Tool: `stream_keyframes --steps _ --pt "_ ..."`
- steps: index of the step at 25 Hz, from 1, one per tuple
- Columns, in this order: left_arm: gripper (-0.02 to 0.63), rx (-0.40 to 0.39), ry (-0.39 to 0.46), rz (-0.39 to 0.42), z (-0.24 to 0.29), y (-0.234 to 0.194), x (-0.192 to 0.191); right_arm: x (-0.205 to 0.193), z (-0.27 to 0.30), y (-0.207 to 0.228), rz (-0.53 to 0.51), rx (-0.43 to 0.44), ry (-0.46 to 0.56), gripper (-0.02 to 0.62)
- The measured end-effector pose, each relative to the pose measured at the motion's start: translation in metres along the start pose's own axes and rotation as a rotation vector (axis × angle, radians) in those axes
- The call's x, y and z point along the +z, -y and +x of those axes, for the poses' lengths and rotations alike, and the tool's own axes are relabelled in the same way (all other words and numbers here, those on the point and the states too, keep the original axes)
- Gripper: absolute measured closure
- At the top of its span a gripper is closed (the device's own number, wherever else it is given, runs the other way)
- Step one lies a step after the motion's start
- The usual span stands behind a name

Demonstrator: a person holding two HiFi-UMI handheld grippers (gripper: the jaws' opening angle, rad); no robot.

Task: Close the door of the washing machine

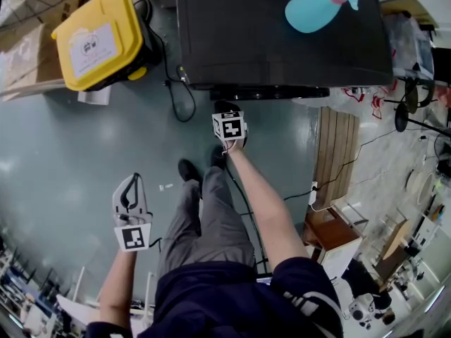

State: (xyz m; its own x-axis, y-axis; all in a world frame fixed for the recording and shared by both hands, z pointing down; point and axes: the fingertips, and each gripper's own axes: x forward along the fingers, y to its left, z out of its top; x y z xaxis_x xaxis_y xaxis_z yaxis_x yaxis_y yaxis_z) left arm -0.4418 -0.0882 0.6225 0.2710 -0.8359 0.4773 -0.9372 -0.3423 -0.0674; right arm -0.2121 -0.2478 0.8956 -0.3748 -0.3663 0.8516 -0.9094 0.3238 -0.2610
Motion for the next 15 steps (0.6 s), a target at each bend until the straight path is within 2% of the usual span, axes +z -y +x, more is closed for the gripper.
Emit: stream_keyframes --steps 4,12,15 --pt "0.581 -0.006 0.007 0.004 0.002 0.005 0.006 0.004 -0.007 -0.005 -0.073 0.007 0.078 0.575" --pt "0.581 -0.008 0.051 0.012 -0.001 0.011 0.033 0.004 -0.05 -0.021 -0.25 0.024 0.15 0.575" --pt "0.581 -0.017 0.076 0.023 -0.001 0.014 0.043 0.009 -0.07 -0.025 -0.268 0.028 0.206 0.575"
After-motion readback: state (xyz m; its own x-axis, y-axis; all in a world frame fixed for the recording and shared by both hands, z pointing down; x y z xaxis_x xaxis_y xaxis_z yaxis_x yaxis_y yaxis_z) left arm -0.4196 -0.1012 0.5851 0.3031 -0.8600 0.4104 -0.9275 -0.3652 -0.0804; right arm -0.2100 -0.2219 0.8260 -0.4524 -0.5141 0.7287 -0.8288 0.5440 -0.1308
